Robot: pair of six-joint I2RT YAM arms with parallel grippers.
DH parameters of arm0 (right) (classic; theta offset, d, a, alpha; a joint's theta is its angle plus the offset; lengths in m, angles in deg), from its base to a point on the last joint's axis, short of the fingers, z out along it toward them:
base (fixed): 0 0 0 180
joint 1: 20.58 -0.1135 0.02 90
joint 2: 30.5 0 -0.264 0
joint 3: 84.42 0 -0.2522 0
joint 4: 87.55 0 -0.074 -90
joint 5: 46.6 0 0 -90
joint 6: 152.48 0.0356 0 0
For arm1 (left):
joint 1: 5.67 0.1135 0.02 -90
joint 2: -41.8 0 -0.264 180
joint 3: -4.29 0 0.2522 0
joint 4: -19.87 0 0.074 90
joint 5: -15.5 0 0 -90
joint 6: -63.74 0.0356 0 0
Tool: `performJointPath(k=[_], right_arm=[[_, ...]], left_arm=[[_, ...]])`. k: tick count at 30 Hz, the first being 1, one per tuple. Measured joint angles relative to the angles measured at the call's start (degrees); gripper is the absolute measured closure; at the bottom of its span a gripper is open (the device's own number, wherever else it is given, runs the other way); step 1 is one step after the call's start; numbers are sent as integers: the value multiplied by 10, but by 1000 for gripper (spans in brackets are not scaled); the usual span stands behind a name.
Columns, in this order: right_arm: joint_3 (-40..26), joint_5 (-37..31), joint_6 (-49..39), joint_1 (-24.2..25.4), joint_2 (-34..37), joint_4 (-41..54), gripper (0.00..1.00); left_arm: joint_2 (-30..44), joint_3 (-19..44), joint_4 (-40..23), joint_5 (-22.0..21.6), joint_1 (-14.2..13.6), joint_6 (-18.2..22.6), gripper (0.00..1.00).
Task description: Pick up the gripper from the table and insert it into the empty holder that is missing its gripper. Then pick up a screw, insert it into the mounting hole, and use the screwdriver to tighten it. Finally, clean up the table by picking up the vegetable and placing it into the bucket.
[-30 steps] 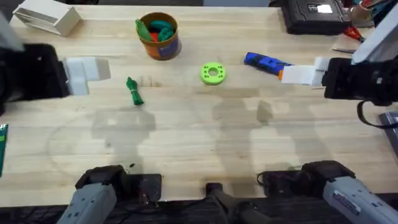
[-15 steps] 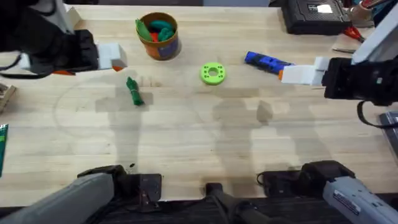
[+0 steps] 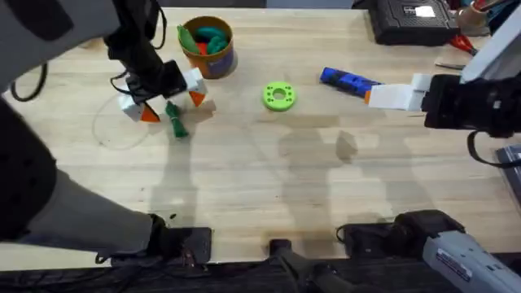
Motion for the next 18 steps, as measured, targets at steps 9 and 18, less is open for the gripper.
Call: performJointPath(k=[9,18], right_arm=[[0,0,0,0,0,1,21],[0,0,0,0,0,1,22]], left_arm=[[7,-87,74,-4,2,5,20],[5,-86,87,-7,2,21,926]])
